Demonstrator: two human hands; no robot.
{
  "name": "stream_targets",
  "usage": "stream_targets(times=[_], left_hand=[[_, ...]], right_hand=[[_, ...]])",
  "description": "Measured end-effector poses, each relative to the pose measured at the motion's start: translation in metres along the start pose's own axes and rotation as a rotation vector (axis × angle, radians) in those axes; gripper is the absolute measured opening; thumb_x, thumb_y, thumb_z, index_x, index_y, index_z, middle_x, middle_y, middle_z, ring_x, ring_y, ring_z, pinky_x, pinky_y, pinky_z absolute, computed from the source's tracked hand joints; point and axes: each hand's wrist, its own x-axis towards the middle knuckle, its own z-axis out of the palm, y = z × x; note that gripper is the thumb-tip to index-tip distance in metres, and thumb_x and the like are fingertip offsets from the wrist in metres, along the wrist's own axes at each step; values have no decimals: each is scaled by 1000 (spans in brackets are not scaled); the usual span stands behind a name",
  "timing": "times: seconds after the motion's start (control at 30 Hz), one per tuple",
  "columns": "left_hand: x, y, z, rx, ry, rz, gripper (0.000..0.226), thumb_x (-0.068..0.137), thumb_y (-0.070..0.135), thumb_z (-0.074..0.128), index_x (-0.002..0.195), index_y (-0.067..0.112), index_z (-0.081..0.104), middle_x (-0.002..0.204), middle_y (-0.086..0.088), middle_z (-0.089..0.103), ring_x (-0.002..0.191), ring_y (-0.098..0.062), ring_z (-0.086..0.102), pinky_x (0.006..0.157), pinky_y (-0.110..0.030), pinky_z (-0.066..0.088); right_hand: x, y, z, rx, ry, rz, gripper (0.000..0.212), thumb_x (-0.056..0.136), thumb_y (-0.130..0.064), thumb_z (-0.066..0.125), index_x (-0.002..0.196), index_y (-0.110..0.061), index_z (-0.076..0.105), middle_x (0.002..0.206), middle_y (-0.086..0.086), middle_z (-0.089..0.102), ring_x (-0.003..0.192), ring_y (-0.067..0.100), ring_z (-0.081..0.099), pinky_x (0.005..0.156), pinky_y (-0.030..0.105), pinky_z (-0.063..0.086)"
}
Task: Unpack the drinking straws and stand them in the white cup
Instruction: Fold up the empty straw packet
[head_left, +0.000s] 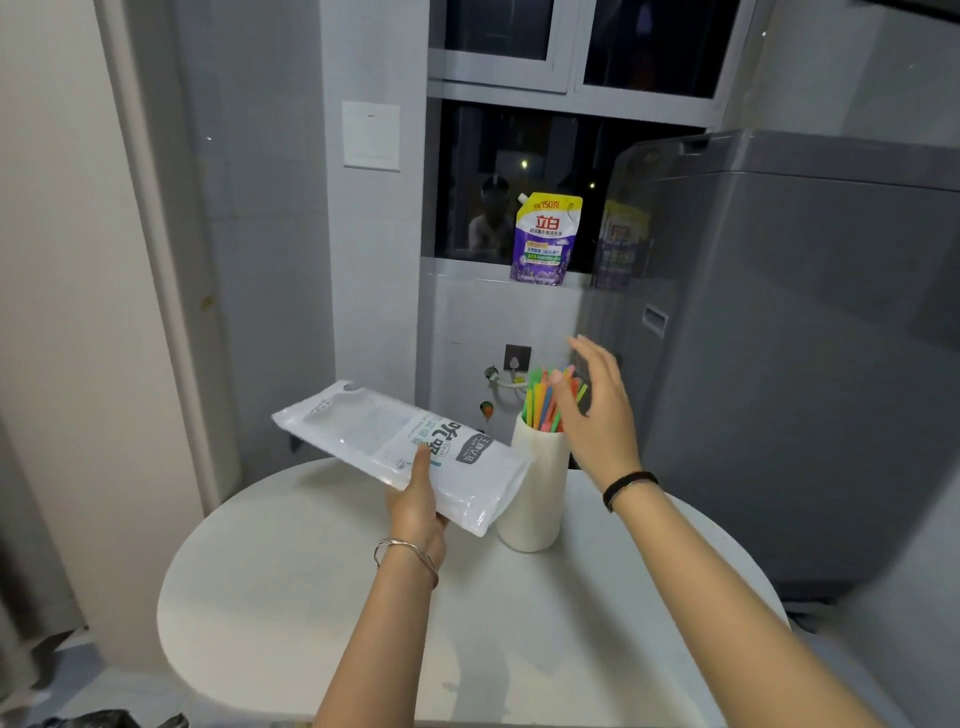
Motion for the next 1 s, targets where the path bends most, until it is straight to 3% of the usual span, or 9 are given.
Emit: stream_targets(times=[0.07, 0.13, 0.3, 0.4, 0.47, 0.63, 0.77, 0.87, 1.0], left_hand=[[-3, 3, -3, 84, -80, 8, 44, 94, 35, 57, 134, 14, 55, 125, -6, 67, 106, -24, 66, 79, -34, 56], [-7, 8, -7, 201, -172, -3, 48, 96, 46, 47, 131, 15, 56, 123, -8, 68, 107, -26, 67, 90, -41, 55], [-9, 27, -27, 550, -386, -55, 54, 98, 53, 35, 128, 16, 60, 118, -6, 72, 108, -24, 69, 99, -43, 51], [-12, 41, -44, 716, -550, -175, 45, 98, 48, 42, 122, 17, 63, 113, -3, 75, 104, -20, 72, 91, -36, 56], [-13, 48, -52, 761, -593, -178, 37, 97, 41, 49, 124, 20, 62, 113, -3, 75, 101, -19, 73, 85, -33, 58], [-15, 65, -67, 757, -547, 54, 53, 86, 13, 69, 131, 32, 47, 110, 0, 76, 94, -14, 74, 73, -24, 58], [-18, 78, -76, 720, -465, 205, 69, 83, 8, 72, 136, 36, 37, 98, -3, 78, 83, -10, 75, 69, -20, 57], [-22, 84, -81, 772, -432, 335, 73, 81, 9, 74, 138, 37, 37, 92, -7, 79, 82, -8, 75, 74, -16, 57], [-28, 96, -92, 1015, -362, 536, 57, 77, 16, 79, 129, 22, 57, 73, -1, 68, 73, -8, 64, 80, -7, 49]], right_hand=[[-21, -11, 3, 204, -9, 27, 28, 91, -21, 56, 119, -21, 56, 125, 1, 53, 113, 18, 55, 100, 42, 44], [-43, -15, 9, 303, -156, 82, 27, 90, -20, 59, 116, -26, 57, 129, 0, 53, 116, 18, 54, 102, 41, 44], [-74, -16, 22, 416, -392, 258, 53, 88, -33, 59, 136, -41, 36, 143, -16, 38, 129, 0, 35, 115, 35, 28], [-82, -16, 20, 704, -388, 408, 52, 92, -24, 56, 132, -49, 35, 142, -4, 48, 127, 22, 50, 108, 51, 38], [-85, -16, 15, 746, -329, 450, 50, 92, -17, 55, 130, -47, 41, 132, 6, 59, 120, 39, 52, 102, 60, 39], [-91, -20, 19, 739, -462, 464, 43, 88, -13, 61, 123, -37, 53, 129, 8, 60, 111, 21, 63, 96, 39, 52], [-92, -23, 24, 659, -636, 455, 59, 78, -11, 73, 129, -26, 50, 118, 1, 67, 104, 10, 66, 80, 19, 55], [-97, -26, 31, 511, -730, 378, 45, 73, -12, 78, 116, -17, 63, 107, -1, 72, 96, 10, 69, 78, 18, 54], [-102, -28, 42, 325, -570, 285, 18, 73, -22, 79, 88, -14, 75, 86, 2, 75, 78, 12, 64, 71, 25, 52]])
